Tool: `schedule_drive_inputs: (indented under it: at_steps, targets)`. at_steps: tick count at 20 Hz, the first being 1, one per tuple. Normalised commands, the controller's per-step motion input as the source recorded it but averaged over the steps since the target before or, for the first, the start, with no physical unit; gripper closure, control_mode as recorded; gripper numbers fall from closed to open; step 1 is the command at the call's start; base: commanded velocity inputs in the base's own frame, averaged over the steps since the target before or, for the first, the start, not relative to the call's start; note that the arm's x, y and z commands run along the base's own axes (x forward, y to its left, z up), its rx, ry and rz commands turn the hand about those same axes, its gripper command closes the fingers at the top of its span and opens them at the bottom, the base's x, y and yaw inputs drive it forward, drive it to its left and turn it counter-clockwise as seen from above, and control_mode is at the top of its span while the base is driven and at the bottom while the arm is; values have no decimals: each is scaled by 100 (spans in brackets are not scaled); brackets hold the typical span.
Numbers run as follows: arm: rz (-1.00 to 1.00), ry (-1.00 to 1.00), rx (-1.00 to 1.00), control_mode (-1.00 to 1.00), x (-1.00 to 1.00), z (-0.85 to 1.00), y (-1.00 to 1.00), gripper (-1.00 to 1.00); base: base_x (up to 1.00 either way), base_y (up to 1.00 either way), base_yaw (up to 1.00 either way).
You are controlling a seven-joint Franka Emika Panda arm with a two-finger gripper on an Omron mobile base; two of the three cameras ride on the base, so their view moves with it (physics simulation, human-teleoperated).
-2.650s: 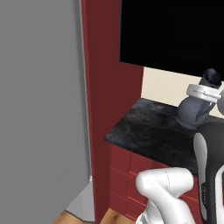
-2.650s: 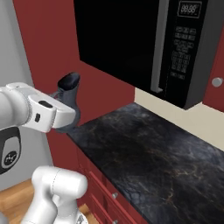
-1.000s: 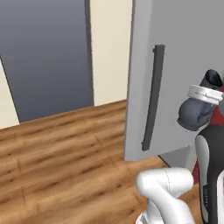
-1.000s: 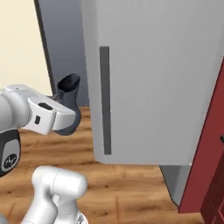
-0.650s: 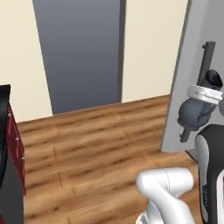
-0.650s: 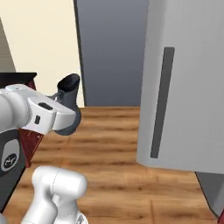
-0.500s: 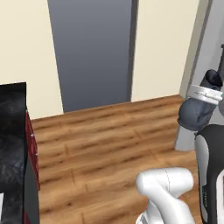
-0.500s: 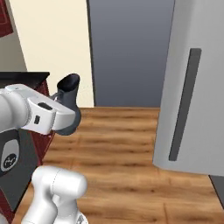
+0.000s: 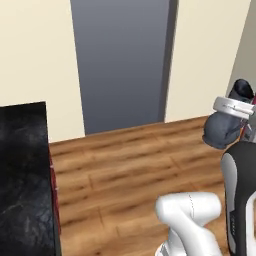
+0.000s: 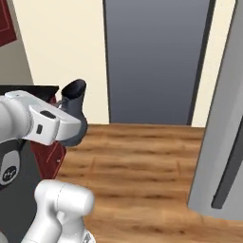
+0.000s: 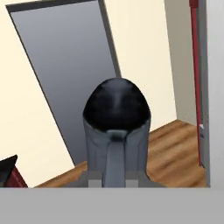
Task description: Move the sushi and pork chop from the top shelf to the second highest shelf to make space. Then, place the pitcher from the counter on the cleared top shelf.
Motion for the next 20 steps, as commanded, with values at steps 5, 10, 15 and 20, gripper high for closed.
schedule_drive_inputs:
  at_steps: [5, 10, 15, 20]
  targets:
    - [0, 0, 0, 100, 0, 0, 0, 100, 94, -1, -8]
    - [0, 0, 0, 100, 0, 0, 0, 100, 94, -4, -15]
    - [0, 0, 0, 100, 0, 0, 0, 100, 77, -19, -31]
    - [0, 0, 0, 100, 0, 0, 0, 100, 60, -35, -42]
